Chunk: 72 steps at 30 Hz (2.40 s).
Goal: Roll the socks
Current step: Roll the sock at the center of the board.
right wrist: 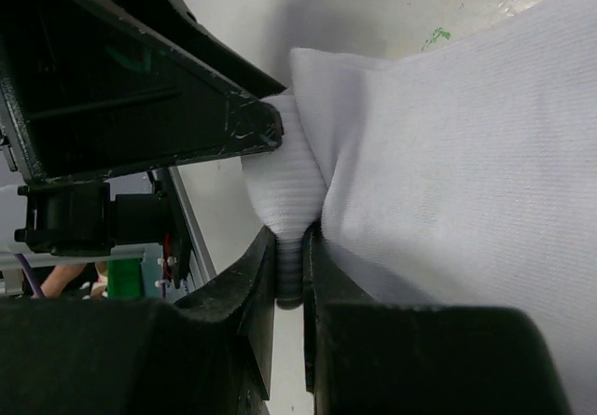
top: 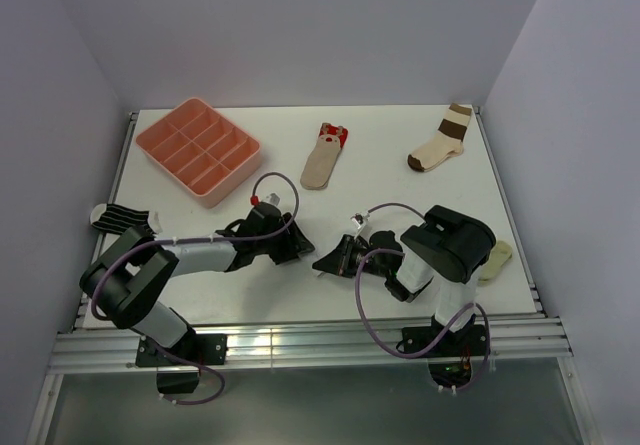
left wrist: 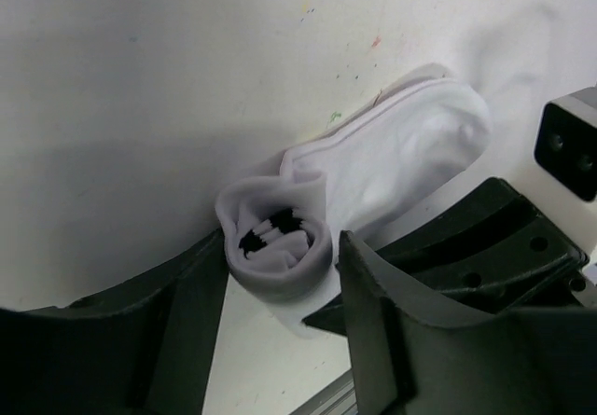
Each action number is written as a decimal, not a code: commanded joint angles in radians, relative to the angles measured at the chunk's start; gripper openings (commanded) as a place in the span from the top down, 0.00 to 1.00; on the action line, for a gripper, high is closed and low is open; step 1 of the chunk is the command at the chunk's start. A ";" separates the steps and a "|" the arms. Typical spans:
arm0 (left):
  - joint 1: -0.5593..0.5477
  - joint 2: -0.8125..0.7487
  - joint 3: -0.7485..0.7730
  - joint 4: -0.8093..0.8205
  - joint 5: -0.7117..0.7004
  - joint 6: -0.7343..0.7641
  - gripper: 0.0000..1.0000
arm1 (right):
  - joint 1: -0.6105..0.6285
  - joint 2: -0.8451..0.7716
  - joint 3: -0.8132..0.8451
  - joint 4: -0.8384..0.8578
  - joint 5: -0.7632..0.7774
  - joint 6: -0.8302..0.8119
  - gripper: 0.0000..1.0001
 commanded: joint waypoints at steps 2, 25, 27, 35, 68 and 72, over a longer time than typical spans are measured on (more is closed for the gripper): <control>-0.006 0.066 0.016 -0.014 0.008 0.045 0.52 | 0.005 0.034 -0.041 -0.238 -0.001 -0.050 1.00; -0.007 0.011 0.090 -0.243 -0.107 0.135 0.99 | 0.000 -0.512 0.276 -1.165 0.399 -0.332 0.56; -0.007 0.011 0.099 -0.253 -0.111 0.140 0.99 | -0.009 -0.476 0.304 -1.211 0.432 -0.346 0.60; -0.007 -0.022 0.114 -0.301 -0.117 0.171 1.00 | -0.020 -0.293 0.447 -1.260 0.507 -0.377 0.64; -0.018 0.124 0.321 -0.602 -0.229 0.212 1.00 | 0.405 -0.308 0.488 -1.033 0.671 -0.556 0.47; -0.019 0.130 0.315 -0.602 -0.223 0.208 0.99 | 0.419 -0.255 0.504 -1.050 0.708 -0.547 0.48</control>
